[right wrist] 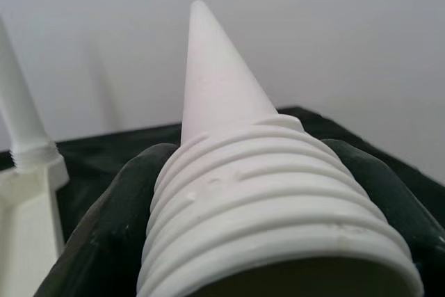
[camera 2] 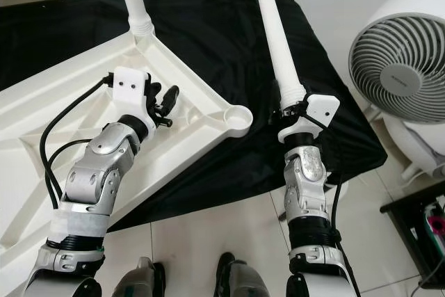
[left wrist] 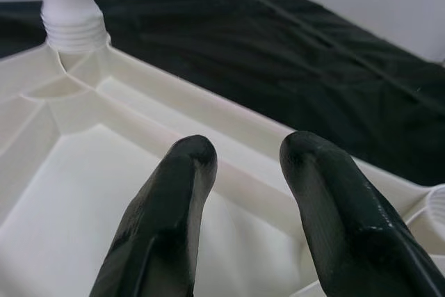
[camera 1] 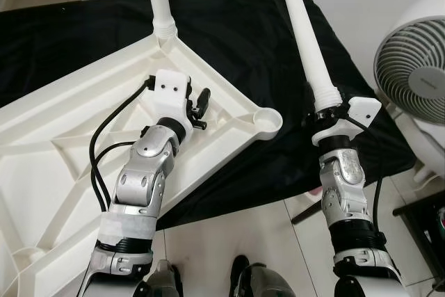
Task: Building children table
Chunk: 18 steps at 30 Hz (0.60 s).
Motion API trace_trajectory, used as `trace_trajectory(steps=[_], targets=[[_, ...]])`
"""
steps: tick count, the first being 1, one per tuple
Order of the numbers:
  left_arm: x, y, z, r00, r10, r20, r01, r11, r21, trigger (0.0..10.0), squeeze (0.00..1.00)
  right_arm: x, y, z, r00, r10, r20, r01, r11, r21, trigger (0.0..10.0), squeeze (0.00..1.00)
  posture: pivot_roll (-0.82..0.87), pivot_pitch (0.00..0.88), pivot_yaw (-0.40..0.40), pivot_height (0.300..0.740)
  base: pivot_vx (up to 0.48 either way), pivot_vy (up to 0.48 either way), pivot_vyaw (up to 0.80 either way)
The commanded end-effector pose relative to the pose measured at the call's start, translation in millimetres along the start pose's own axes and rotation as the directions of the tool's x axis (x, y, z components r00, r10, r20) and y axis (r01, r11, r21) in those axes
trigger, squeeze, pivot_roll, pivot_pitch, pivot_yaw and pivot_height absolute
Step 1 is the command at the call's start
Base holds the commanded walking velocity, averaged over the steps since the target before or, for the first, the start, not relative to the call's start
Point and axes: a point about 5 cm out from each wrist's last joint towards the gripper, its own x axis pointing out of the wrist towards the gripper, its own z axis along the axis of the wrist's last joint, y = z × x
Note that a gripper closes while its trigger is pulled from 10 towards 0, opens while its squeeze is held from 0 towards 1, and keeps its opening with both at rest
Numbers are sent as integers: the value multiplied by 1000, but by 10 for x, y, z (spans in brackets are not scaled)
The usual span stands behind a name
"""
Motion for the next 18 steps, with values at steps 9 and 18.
trace_trajectory(steps=[9, 18], targets=[[-82, -347, 229, 841, -530, 113, 541, 817, -198, 10000, 0, -36, 334, 139, 972, 213, 99, -206, 976, -77, 10000, 0, 142, 39, -10, 740, 0, 0, 0], [-81, -384, 279, 803, -578, 148, 593, 745, -307, 10000, 1000, -67, 459, 150, 958, 265, 112, -258, 963, -76, 10000, 0, 145, 29, -6, 740, 0, 0, 0]])
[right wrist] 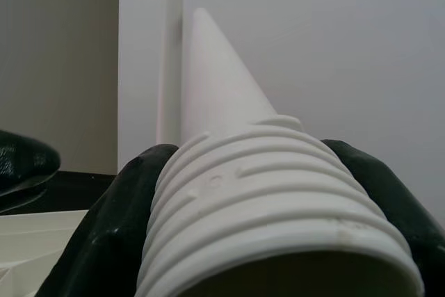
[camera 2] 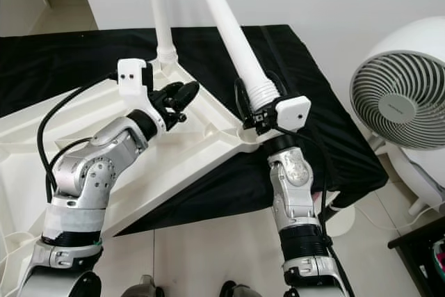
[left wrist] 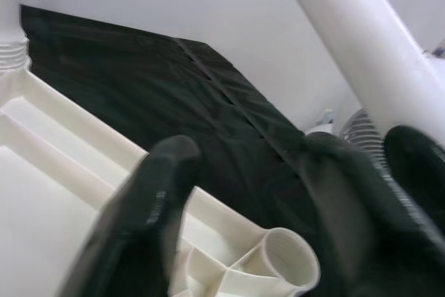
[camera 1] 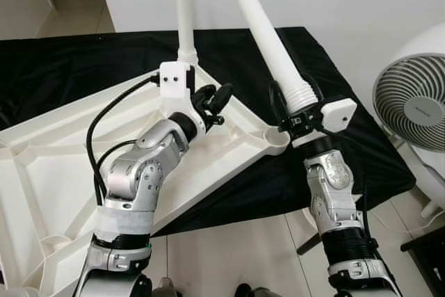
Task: Building children table
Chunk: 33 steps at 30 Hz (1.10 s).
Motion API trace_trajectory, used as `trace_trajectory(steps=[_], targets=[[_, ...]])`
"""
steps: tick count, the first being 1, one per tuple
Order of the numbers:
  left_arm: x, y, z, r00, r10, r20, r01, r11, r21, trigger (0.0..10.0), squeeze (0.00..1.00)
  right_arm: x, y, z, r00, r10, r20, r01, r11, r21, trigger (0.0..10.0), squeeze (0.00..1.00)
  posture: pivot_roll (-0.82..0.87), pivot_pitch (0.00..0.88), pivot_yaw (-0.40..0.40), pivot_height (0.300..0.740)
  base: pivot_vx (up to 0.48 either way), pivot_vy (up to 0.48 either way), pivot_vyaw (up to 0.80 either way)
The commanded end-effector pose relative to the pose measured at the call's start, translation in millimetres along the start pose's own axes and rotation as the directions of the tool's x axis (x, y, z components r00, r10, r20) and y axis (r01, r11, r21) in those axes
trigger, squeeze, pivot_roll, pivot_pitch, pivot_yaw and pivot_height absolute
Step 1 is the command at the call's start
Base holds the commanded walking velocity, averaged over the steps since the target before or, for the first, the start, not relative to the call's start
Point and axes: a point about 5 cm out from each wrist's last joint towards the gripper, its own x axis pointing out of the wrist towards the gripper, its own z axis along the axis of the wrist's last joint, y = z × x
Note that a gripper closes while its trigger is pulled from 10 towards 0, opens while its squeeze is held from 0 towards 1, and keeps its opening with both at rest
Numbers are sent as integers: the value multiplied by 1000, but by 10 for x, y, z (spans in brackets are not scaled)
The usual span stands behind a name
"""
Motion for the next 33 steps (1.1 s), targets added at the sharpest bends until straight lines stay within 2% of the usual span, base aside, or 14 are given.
trace_trajectory(steps=[1, 3, 10, 11, 15, 16, 26, 29, 33], targets=[[-29, -223, 40, 912, -409, 5, 409, 912, -9, 10000, 1000, 7, 38, 52, 999, 12, 34, -12, 1000, -6, 10000, 0, 145, 29, -6, 740, 0, 0, 0], [-29, -228, 93, 904, -428, 27, 428, 902, -55, 10000, 1000, 3, 86, 55, 999, 24, 38, -24, 1000, -7, 10000, 0, 145, 27, -4, 740, 0, 0, 0], [-38, -267, 143, 883, -470, 23, 469, 878, -95, 10000, 1000, 7, 124, 57, 998, 39, 44, -38, 999, -8, 10000, 0, 144, 24, 1, 740, 0, 0, 0], [-34, -292, 150, 872, -489, 11, 487, 866, -112, 10000, 776, 11, 136, 64, 998, 45, 48, -45, 999, -11, 10000, 0, 143, 23, 2, 740, 0, 0, 0], [-29, -306, 153, 865, -502, 3, 498, 858, -123, 10000, 776, 15, 143, 69, 998, 49, 50, -48, 999, -13, 10000, 0, 142, 23, 3, 740, 0, 0, 0], [-18, -348, 144, 850, -526, -17, 520, 844, -129, 10000, 0, 11, 166, 76, 997, 58, 53, -57, 998, -15, 10000, 0, 137, 22, 9, 740, 0, 0, 0], [109, -448, 99, 828, -557, -65, 542, 825, -162, 10000, 0, -45, 208, 119, 997, 29, 76, -25, 998, -53, 10000, 0, 104, 19, 45, 740, 0, 0, 0], [139, -450, 112, 823, -563, -75, 547, 822, -159, 10000, 0, -50, 182, 209, 991, -33, 133, 44, 996, -79, 10000, 0, 95, 16, 55, 740, 0, 0, 0], [153, -433, 152, 821, -565, -80, 549, 820, -161, 10000, 0, 7, 223, 347, 977, -26, 211, 51, 992, -114, 10000, 0, 93, 11, 65, 740, 0, 0, 0]])
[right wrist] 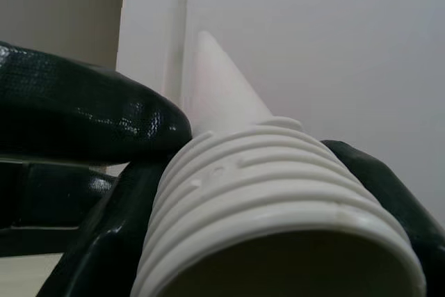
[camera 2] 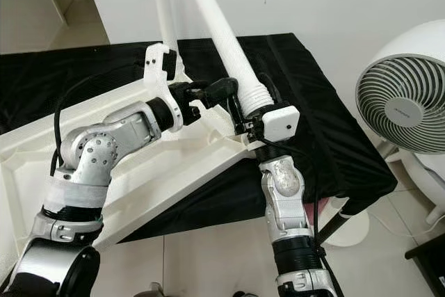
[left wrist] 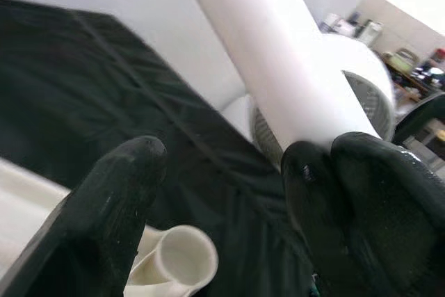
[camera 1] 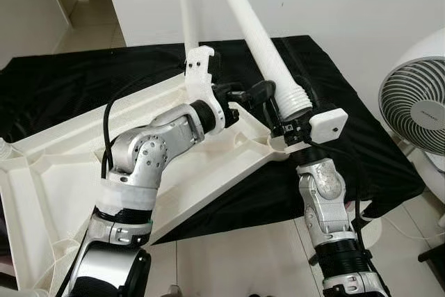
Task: Building children table
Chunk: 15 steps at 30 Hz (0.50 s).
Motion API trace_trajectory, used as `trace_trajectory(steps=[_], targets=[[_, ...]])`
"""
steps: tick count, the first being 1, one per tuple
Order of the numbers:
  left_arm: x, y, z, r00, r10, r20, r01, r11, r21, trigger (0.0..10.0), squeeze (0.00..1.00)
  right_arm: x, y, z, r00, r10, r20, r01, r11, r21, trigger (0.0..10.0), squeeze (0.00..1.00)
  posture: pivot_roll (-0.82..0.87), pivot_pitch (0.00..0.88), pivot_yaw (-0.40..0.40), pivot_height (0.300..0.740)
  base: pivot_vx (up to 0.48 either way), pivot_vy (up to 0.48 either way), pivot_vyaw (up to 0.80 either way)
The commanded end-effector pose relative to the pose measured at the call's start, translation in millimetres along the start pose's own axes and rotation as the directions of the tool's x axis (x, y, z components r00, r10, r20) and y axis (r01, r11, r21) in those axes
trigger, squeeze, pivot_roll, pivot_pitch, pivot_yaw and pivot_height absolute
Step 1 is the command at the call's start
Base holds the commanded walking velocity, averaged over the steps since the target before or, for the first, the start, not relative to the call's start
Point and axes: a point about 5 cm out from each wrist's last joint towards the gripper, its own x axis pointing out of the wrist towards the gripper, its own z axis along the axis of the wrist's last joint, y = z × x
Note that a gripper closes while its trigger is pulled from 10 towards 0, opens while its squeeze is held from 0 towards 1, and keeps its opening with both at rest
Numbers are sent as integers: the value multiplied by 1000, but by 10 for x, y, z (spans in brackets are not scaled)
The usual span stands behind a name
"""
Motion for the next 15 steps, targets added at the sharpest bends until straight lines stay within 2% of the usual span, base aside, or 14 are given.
trace_trajectory(steps=[1, 9, 15], targets=[[-22, -150, -15, 936, -351, -21, 351, 936, -7, 10000, 0, 73, 16, 170, 994, 1, 106, 1, 1000, -20, 10000, 0, 93, 11, 65, 740, 0, 0, 0], [-41, -134, 58, 937, -350, -5, 350, 937, -4, 10000, 0, 84, 111, 150, 993, 66, 95, -66, 998, -8, 10000, 0, 114, 17, 58, 740, 0, 0, 0], [-60, -46, 159, 947, -321, 13, 321, 947, -3, 10000, 0, 60, 179, 119, 991, 107, 76, -107, 994, 0, 10000, 0, 125, 24, 48, 740, 0, 0, 0]])
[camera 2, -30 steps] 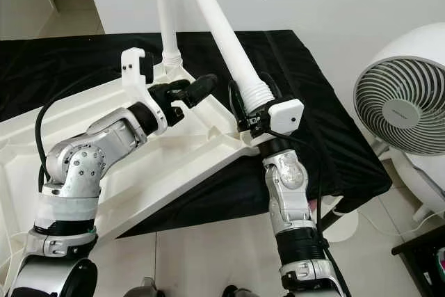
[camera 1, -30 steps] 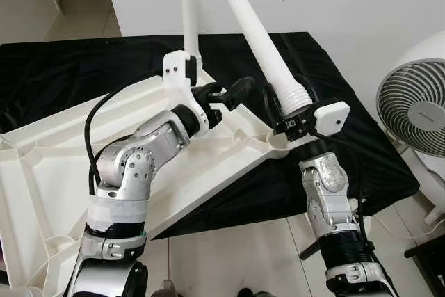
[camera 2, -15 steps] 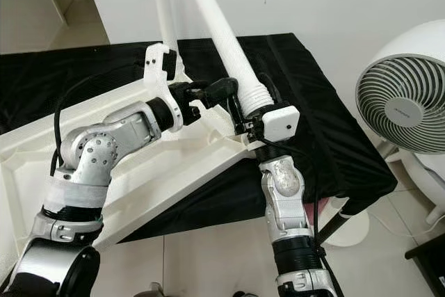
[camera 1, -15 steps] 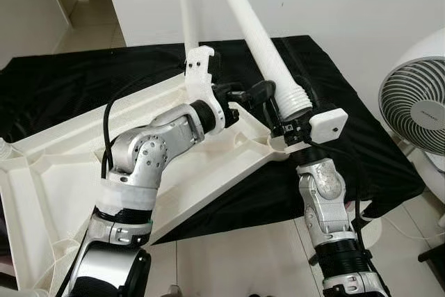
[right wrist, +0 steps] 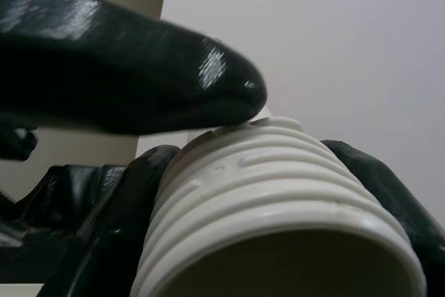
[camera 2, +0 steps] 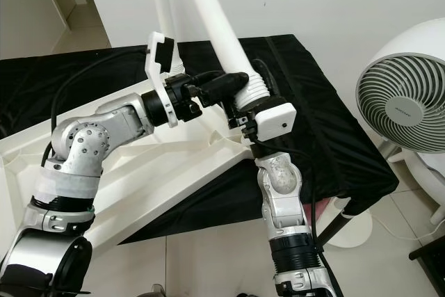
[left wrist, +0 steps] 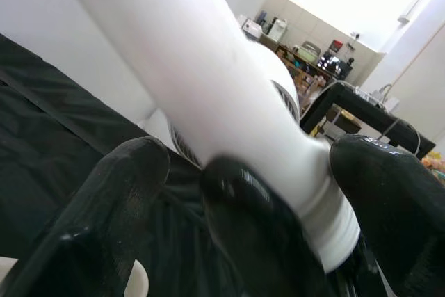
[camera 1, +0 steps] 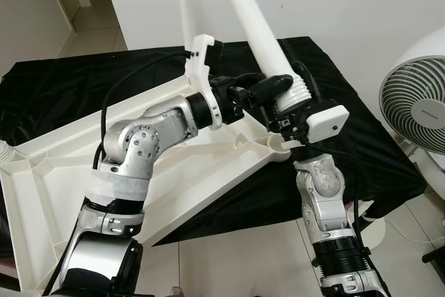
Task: Building children table
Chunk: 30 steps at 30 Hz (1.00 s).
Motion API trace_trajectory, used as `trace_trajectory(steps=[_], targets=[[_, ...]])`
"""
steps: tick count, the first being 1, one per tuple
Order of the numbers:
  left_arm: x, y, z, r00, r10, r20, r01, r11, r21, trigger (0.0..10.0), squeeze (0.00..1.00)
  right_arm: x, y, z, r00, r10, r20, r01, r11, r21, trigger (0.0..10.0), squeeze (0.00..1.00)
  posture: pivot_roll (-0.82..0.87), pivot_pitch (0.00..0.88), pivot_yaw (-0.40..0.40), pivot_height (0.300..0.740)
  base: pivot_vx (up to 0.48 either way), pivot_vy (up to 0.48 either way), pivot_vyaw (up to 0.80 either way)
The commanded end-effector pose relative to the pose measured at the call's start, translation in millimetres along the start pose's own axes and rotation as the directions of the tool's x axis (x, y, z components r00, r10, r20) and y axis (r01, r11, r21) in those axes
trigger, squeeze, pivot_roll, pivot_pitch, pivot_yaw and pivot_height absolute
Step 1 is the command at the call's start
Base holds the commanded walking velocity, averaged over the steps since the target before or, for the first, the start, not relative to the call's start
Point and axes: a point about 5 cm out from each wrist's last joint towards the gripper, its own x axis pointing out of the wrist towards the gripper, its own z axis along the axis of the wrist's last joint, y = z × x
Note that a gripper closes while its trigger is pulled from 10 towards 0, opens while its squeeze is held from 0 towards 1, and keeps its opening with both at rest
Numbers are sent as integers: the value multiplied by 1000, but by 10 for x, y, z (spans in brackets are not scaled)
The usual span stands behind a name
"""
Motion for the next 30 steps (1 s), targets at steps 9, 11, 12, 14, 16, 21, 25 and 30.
trace_trajectory(steps=[9, 11, 12, 14, 16, 21, 25, 30], targets=[[16, 136, 258, 999, 6, 36, -6, 1000, 8, 10000, 0, -42, 121, -12, 997, 76, -10, -76, 997, 2, 10000, 0, 130, 34, 41, 740, 0, 0, 0], [22, 178, 311, 999, 23, 42, -24, 1000, 7, 10000, 0, -55, 138, -22, 996, 89, -16, -89, 996, 4, 10000, 0, 130, 34, 41, 740, 0, 0, 0], [22, 178, 311, 999, 23, 42, -24, 1000, 7, 10000, 0, -55, 138, -22, 996, 89, -16, -89, 996, 4, 10000, 0, 130, 34, 41, 740, 0, 0, 0], [25, 205, 344, 998, 35, 45, -35, 999, 5, 10000, 0, -64, 148, -28, 995, 98, -19, -97, 995, 5, 10000, 0, 130, 34, 41, 740, 0, 0, 0], [44, 281, 421, 996, 84, 41, -83, 996, -12, 10000, 0, -85, 174, -37, 992, 121, -26, -121, 993, 0, 10000, 0, 128, 38, 37, 740, 0, 0, 0], [53, 371, 532, 990, 137, 39, -136, 990, -36, 10000, 0, -101, 190, -45, 990, 136, -33, -135, 991, 3, 10000, 0, 128, 40, 33, 740, 0, 0, 0], [57, 415, 724, 984, 168, 66, -168, 986, -6, 10000, 0, -114, 200, -50, 989, 142, -40, -142, 990, 5, 10000, 0, 128, 43, 30, 740, 0, 0, 0], [43, 460, 851, 976, 196, 96, -198, 980, 13, 10000, 0, -118, 200, -58, 987, 152, -44, -152, 988, 2, 10000, 0, 132, 43, 27, 740, 0, 0, 0]])
